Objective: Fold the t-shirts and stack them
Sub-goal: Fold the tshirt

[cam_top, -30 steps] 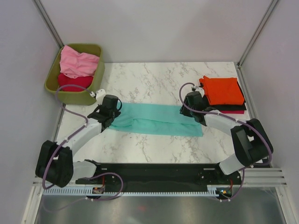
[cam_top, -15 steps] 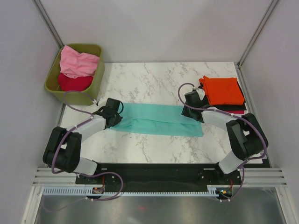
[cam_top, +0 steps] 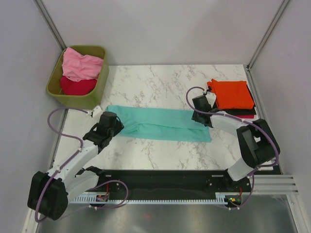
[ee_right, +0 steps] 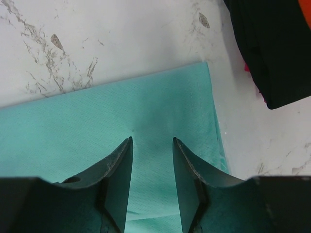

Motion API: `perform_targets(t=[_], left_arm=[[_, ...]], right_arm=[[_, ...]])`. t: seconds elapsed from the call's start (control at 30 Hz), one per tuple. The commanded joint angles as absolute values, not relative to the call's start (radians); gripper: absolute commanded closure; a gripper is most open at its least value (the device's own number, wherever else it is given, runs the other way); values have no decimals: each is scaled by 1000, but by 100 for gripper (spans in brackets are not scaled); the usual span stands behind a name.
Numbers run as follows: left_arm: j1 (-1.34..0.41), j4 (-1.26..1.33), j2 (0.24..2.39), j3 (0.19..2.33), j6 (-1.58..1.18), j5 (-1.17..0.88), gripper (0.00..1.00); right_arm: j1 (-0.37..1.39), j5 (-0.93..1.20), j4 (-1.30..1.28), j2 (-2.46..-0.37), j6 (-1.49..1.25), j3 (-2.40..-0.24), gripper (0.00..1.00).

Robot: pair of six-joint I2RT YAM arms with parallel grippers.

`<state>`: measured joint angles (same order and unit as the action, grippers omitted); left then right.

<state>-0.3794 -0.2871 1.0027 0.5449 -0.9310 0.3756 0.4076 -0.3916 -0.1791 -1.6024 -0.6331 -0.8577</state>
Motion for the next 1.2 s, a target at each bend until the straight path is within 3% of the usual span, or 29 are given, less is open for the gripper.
perform_targets(t=[0.0, 0.13, 0.53, 0.8, 0.9, 1.03, 1.17], left_arm=[[-380, -314, 976, 492, -1047, 403, 50], [-371, -341, 1072, 498, -1138, 410, 41], [-319, -344, 1414, 684, -1163, 364, 45], [-308, -330, 1713, 970, -1088, 367, 53], [-308, -290, 1830, 1101, -1033, 307, 56], [-310, -236, 2046, 1311, -922, 221, 62], [-310, -201, 2201, 1549, -792, 132, 63]], right_arm=[[403, -433, -195, -1597, -637, -902, 54], [394, -442, -209, -1618, -644, -896, 54], [413, -380, -322, -1641, -675, -844, 55], [482, -287, -400, -1461, -732, -715, 52], [569, -252, -425, -1436, -773, -677, 52], [856, -238, -428, -1425, -902, -647, 52], [1115, -244, -431, -1500, -1031, -748, 51]])
